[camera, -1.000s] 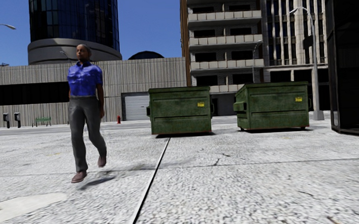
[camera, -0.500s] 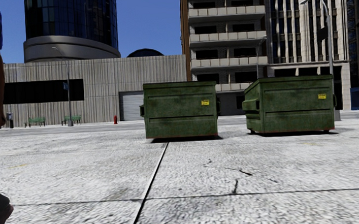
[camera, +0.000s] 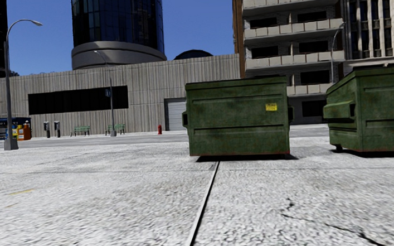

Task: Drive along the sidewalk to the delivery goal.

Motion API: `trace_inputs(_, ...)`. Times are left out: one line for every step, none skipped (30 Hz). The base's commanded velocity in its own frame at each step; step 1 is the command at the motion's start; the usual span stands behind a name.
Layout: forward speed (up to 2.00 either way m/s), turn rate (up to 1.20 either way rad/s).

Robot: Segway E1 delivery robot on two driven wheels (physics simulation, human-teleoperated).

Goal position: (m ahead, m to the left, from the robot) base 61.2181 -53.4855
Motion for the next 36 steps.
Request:
trace_inputs(1.75, 0.67)
trace_inputs(1.74, 0.67)
trace_inputs(1.74, 0.67)
trace_inputs(1.74, 0.67)
trace_inputs(1.74, 0.68)
trace_inputs(1.74, 0.68)
trace_inputs(1.74, 0.68)
trace_inputs(1.74, 0.68)
trace_inputs(1.74, 0.68)
trace_inputs(1.74, 0.68)
trace_inputs(1.74, 0.68)
trace_inputs(1.74, 0.68)
trace_inputs(1.74, 0.68)
trace_inputs(1.74, 0.68)
trace_inputs(1.74, 0.68)
trace_inputs(1.74, 0.68)
trace_inputs(1.74, 0.68)
trace_inputs(1.74, 0.68)
trace_inputs(1.74, 0.63)
trace_inputs(1.75, 0.60)
trace_inputs(1.75, 0.58)
trace_inputs(1.75, 0.50)
trace_inputs(1.75, 0.41)
trace_inputs(1.75, 0.16)
trace_inputs(1.75, 0.00)
trace_inputs(1.75, 0.00)
trace_inputs(1.75, 0.00)
trace_inputs(1.76, 0.00)
trace_inputs(1.76, 0.00)
trace_inputs(1.76, 0.00)
trace_inputs(1.78, 0.00)
trace_inputs(1.80, 0.00)
trace_inputs(1.81, 0.00)
trace_inputs(1.81, 0.00)
trace_inputs(1.82, 0.00)
trace_inputs(1.82, -0.11)
